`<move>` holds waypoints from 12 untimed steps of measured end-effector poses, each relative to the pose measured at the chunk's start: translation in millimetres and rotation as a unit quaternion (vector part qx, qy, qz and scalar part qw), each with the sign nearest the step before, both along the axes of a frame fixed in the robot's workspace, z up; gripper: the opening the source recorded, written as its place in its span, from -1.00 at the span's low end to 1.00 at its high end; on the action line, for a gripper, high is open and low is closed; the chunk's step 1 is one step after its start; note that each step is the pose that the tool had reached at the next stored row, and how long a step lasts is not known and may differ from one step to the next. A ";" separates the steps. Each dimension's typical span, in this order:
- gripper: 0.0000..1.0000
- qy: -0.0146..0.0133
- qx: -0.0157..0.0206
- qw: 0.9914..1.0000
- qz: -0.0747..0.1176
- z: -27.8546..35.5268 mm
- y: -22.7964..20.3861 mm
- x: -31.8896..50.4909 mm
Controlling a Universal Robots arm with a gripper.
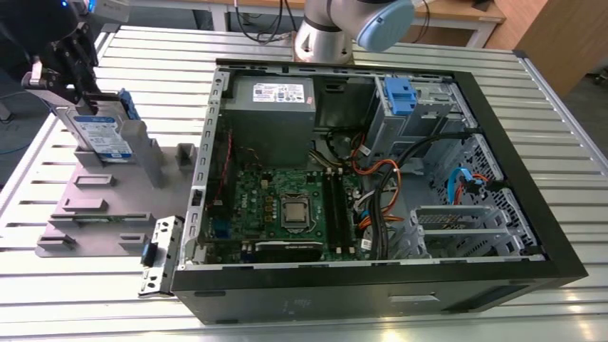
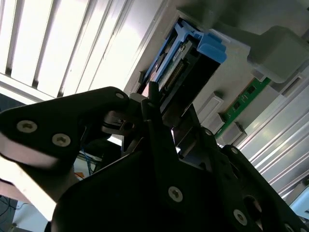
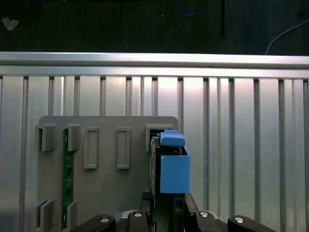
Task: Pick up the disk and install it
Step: 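Pick up the disk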
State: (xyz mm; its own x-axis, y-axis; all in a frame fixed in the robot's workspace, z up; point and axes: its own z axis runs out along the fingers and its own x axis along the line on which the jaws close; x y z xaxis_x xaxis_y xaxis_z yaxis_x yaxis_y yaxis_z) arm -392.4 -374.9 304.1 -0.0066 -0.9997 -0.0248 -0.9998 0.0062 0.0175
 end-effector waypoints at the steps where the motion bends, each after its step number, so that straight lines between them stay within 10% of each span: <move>1: -0.27 0.000 0.000 1.000 0.000 0.0 0.0 0.0; 12: -0.31 0.000 0.000 1.000 0.000 -0.4 0.0 0.0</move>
State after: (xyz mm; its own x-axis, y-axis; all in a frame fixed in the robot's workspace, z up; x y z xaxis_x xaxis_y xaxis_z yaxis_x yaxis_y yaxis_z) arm -392.4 -374.9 303.7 -0.0066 -0.9997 -0.0249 -0.9998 0.0062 0.0174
